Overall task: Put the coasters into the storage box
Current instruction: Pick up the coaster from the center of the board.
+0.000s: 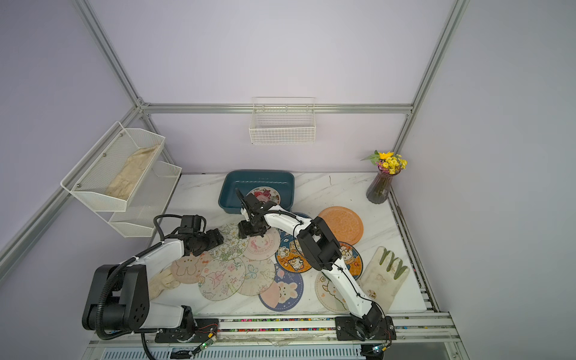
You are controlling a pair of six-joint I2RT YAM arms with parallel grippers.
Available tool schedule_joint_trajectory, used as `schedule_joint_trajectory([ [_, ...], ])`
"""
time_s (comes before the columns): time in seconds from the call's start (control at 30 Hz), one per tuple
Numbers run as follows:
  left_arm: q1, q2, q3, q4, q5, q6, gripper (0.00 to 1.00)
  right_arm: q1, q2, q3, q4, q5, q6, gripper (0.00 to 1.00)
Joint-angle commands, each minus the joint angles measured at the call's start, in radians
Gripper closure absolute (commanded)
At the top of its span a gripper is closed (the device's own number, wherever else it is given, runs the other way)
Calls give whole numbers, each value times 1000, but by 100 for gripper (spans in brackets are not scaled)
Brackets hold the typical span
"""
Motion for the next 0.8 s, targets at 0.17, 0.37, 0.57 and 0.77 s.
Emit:
schedule_joint_trajectory([
  [0.17,10,62,-19,8,-14,-3,16,8,73,57,-31,0,-6,38],
  [0.37,9,74,-20,19,36,-5,18,8,88,71,-45,-31,-12,42],
  [0.57,9,82,-27,34,73,-4,19,9,100,73,-52,-66,-17,49],
  [0.77,9,93,-26,42,84,-4,20,9,101,79,-49,-80,-19,60],
])
